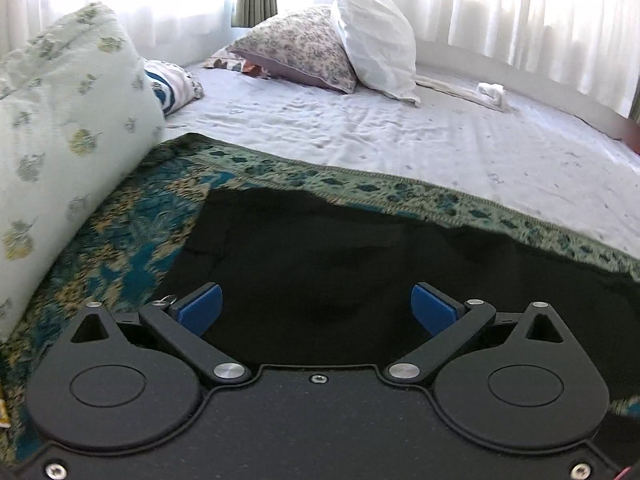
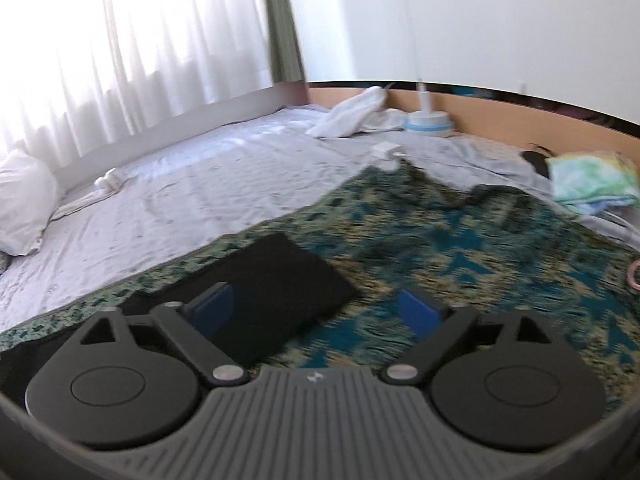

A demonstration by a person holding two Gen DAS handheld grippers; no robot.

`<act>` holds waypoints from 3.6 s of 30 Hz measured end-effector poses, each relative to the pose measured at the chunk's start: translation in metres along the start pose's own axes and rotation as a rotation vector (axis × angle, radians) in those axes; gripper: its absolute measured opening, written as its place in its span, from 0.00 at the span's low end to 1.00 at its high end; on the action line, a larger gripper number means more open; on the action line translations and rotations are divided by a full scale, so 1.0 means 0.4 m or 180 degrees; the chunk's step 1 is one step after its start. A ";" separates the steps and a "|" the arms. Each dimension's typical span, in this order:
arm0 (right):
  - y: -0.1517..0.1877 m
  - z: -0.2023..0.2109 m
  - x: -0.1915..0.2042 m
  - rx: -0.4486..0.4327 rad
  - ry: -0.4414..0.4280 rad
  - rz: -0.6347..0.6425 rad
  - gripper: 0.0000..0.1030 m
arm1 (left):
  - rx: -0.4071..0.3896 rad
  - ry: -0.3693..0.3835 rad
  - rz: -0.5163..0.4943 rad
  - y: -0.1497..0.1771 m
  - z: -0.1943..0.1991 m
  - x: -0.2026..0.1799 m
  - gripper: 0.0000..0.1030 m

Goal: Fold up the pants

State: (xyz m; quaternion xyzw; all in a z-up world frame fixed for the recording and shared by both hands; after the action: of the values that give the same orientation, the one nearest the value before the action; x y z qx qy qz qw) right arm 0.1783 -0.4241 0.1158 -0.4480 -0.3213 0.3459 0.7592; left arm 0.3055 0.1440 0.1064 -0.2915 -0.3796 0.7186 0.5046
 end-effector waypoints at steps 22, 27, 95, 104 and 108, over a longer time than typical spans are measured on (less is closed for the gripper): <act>0.109 -0.532 0.297 0.0582 0.0257 -0.0309 1.00 | 0.0449 -0.0347 0.1299 -0.059 -0.475 -0.107 1.00; 0.148 -0.615 0.336 0.0514 0.0438 -0.0140 1.00 | 0.0422 -0.0631 0.1288 -0.046 -0.551 -0.123 1.00; 0.287 0.166 -0.352 0.0317 0.0386 -0.0785 0.05 | -0.0169 -0.0051 0.0632 0.397 0.273 0.231 0.07; 0.312 0.235 -0.350 0.0022 0.0331 -0.0379 0.10 | -0.0125 -0.0121 0.0408 0.443 0.251 0.229 0.09; 0.337 0.220 -0.358 0.0032 0.0064 -0.0520 0.28 | -0.0177 -0.0187 0.0267 0.449 0.241 0.217 0.09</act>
State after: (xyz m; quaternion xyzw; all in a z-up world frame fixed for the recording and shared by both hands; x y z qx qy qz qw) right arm -0.0031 -0.4517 0.0033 -0.4199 -0.3475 0.2798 0.7903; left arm 0.1100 0.1656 0.0045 -0.2998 -0.4015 0.7365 0.4545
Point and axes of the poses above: each gripper's, at about its wrist camera, not at the fingertips, and z roughly against the way its jaws point, x to its left, y to its underside, the point moved 2 cm from there along -z, roughly the way its jaws point, and after that the axes turned 9 degrees about -x, right-handed, at the moved point
